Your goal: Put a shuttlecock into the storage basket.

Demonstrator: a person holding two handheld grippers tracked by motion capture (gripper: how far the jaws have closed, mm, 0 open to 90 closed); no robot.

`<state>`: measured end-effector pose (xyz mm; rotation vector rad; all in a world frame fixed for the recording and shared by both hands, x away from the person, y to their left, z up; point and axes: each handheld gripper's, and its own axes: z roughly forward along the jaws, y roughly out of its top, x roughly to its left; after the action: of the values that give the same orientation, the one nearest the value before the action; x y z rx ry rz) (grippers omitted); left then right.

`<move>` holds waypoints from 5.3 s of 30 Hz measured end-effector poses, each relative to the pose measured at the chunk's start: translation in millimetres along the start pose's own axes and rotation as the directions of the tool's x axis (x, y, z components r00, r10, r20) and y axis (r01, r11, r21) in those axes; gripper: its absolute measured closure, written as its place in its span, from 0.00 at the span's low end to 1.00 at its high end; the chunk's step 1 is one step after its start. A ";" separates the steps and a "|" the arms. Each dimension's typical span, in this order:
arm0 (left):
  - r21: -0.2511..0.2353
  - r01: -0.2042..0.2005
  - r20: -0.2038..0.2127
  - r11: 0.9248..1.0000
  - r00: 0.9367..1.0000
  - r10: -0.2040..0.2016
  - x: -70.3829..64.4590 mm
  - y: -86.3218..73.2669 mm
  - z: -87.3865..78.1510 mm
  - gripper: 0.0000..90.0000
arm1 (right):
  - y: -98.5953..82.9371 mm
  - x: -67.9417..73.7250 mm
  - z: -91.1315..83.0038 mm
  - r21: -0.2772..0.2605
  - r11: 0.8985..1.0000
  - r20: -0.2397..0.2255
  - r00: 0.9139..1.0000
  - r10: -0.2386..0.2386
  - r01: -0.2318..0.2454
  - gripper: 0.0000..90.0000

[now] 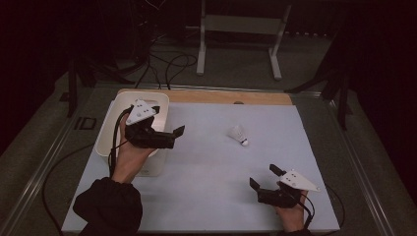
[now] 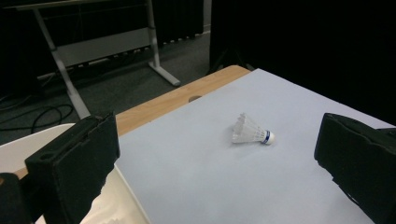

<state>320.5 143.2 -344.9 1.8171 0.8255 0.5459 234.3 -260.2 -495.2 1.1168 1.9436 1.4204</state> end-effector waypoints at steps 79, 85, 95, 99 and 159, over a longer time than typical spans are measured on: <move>0.025 -0.029 0.110 0.999 0.994 0.026 -40.6 8.6 70.7 0.01 | 0.2 -1.4 -0.6 0.001 1.000 -0.005 1.000 -0.004 0.004 0.09; 0.031 -0.039 0.116 0.999 0.993 0.035 -44.8 10.2 76.8 0.01 | 0.3 -1.7 -1.3 -0.002 1.000 -0.003 1.000 0.002 -0.002 0.09; 0.042 -0.046 0.118 0.998 0.992 0.040 -50.4 10.5 86.7 0.01 | 0.4 -2.2 -1.7 -0.005 1.000 -0.001 1.000 0.003 -0.003 0.09; 0.039 -0.049 0.121 0.998 0.992 0.044 -51.8 11.0 88.8 0.01 | 0.4 -2.7 -2.0 -0.006 1.000 0.000 1.000 0.003 -0.003 0.09; 0.004 -0.067 0.200 0.998 0.978 0.065 -62.1 15.9 148.4 0.01 | 0.9 -5.2 -4.0 -0.011 1.000 -0.002 1.000 -0.001 0.001 0.09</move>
<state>386.8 1.4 -385.3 1.8794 0.6346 0.3931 234.4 -266.6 -493.4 1.1105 1.9349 1.4304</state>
